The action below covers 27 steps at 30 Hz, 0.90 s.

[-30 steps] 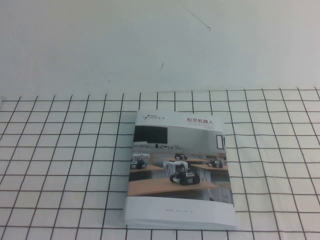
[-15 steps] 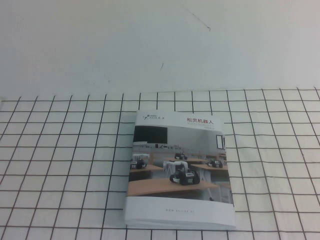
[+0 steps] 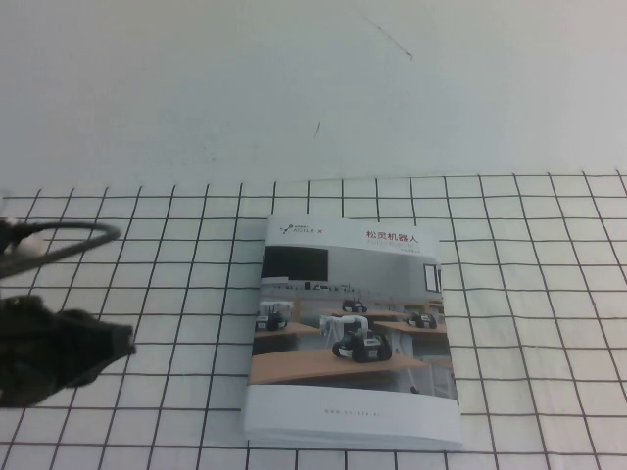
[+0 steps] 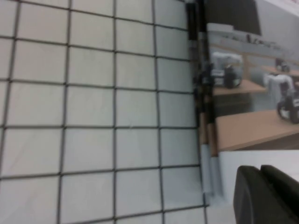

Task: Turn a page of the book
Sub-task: Open the closed book

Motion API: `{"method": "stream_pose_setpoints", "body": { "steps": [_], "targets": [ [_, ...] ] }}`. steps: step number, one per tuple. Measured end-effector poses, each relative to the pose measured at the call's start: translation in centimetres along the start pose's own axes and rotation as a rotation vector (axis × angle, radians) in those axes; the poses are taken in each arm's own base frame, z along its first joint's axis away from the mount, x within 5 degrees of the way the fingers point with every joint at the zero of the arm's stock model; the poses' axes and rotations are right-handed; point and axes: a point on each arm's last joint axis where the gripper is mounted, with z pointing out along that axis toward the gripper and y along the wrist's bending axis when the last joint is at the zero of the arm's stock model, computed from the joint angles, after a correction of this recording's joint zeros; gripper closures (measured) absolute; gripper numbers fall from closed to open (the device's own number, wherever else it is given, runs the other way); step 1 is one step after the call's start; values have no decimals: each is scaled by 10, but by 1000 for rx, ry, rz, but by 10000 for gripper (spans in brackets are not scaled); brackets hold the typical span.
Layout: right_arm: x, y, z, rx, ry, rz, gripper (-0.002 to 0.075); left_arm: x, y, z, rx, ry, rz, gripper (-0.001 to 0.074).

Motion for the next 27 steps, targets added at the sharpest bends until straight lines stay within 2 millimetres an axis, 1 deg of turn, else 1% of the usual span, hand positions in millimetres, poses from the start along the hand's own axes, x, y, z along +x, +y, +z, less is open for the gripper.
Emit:
{"method": "stream_pose_setpoints", "body": {
  "steps": [4, 7, 12, 15, 17, 21, 24, 27],
  "targets": [
    [-2, -5, 29, -76, 131, -5, 728, -25, -15, 26, 93, -8, 26, 738],
    [-7, -8, 51, -139, 168, -6, 728, -37, -30, 49, 127, 18, 69, 738],
    [-17, -12, 90, -272, 248, 6, 728, -39, -50, 94, 144, 95, 132, 738],
    [-24, -14, 113, -337, 285, -11, 728, -38, -56, 119, 135, 124, 146, 738],
    [-27, -12, 131, -361, 314, -39, 728, -34, -54, 136, 117, 155, 147, 738],
    [-34, 7, 164, -421, 362, -122, 728, -26, -44, 164, 76, 206, 129, 738],
    [-40, 19, 186, -439, 383, -173, 728, -20, -39, 177, 54, 228, 115, 738],
    [-47, 21, 209, -433, 394, -196, 727, -18, -34, 187, 30, 228, 96, 738]
  ]
}}
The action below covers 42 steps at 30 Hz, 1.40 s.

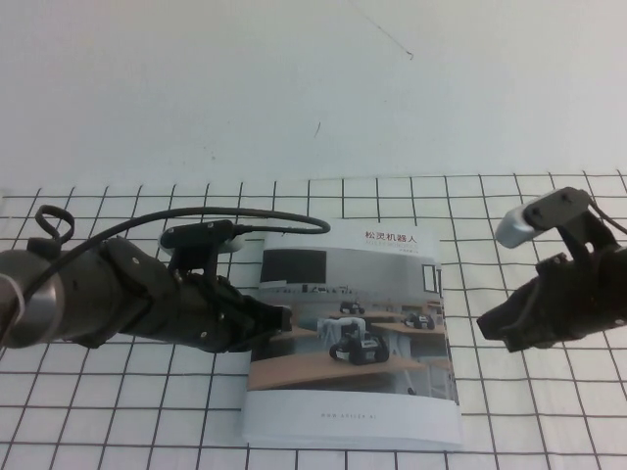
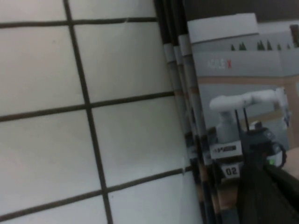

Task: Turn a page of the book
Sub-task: Open the closed book

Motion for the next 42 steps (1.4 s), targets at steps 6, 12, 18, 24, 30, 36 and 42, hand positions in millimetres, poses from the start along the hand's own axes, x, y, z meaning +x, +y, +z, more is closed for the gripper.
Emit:
{"method": "stream_pose_setpoints", "body": {
  "steps": [6, 12, 18, 24, 30, 36, 42],
  "targets": [
    [-12, -20, 25, 20, 21, 17, 652, -1, 4, 10, -14, -14, -61, 738],
    [-13, -32, 52, -22, 27, 145, 274, -2, 5, 12, -16, -16, -67, 738],
    [-9, -35, 72, -100, 27, 275, 213, -2, 5, 12, -16, -18, -68, 738],
    [-5, -37, 82, -130, 24, 335, 212, -2, 5, 12, -17, -19, -68, 738],
    [-9, -33, 82, -177, -9, 355, 211, -2, 5, 12, -19, -19, -69, 738],
    [-8, -34, 84, -180, -11, 365, 215, -2, 5, 12, -19, -21, -74, 738],
    [-9, -34, 84, -182, -18, 371, 218, -2, 5, 13, -18, -21, -82, 738]
  ]
}}
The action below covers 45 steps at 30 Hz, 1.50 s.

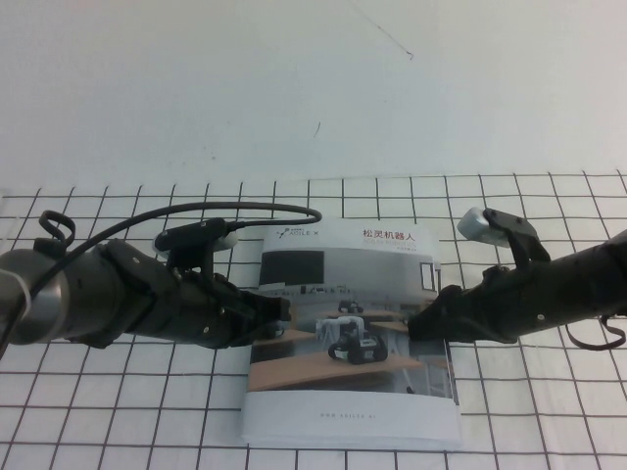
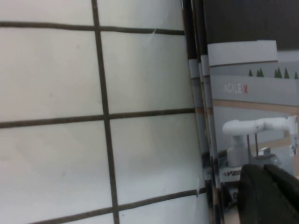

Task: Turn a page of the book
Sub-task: Open the closed book

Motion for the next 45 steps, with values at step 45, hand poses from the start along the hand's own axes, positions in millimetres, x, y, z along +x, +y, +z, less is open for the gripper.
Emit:
{"method": "stream_pose_setpoints", "body": {
  "steps": [45],
  "targets": [
    [-19, 41, -28, -265, -144, -39, 221, -4, 6, 4, -41, -52, -16, 738]
  ]
}}
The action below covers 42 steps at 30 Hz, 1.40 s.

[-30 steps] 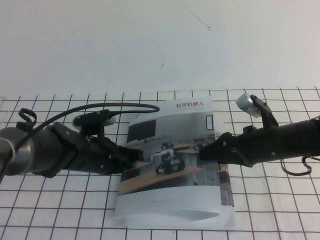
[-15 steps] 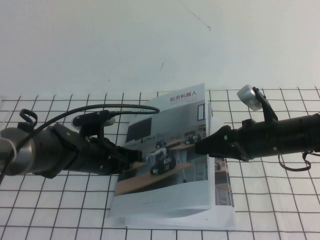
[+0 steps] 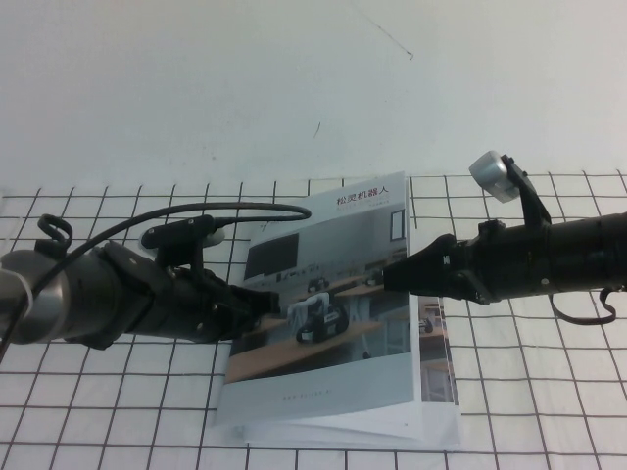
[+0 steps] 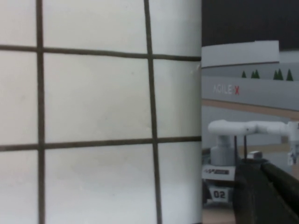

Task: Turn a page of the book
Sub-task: Open the closed book

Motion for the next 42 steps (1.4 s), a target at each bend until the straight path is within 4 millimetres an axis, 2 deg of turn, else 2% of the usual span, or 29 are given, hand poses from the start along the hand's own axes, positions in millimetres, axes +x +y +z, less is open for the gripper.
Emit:
{"method": "stream_pose_setpoints", "body": {
  "steps": [8, 13, 17, 24, 29, 37, 42],
  "targets": [
    [1, -3, 0, 29, 12, -27, 221, 0, -5, 0, 42, -4, -102, 738],
    [4, -7, 1, 91, 47, -75, 222, 7, -22, 2, 81, -1, -58, 738],
    [6, -9, 1, 115, 66, -96, 222, 4, -24, -3, 93, -15, -48, 739],
    [7, -15, 0, 180, 88, -103, 222, -12, -5, -19, 68, -64, -7, 738],
    [10, -19, -1, 220, 119, -113, 222, -17, 7, -22, 43, -60, 7, 738],
    [12, -21, -1, 236, 143, -123, 222, -17, 14, -22, 24, -60, -15, 738],
    [12, -21, -1, 240, 144, -127, 222, -13, 21, -13, -8, -47, -59, 738]
  ]
}}
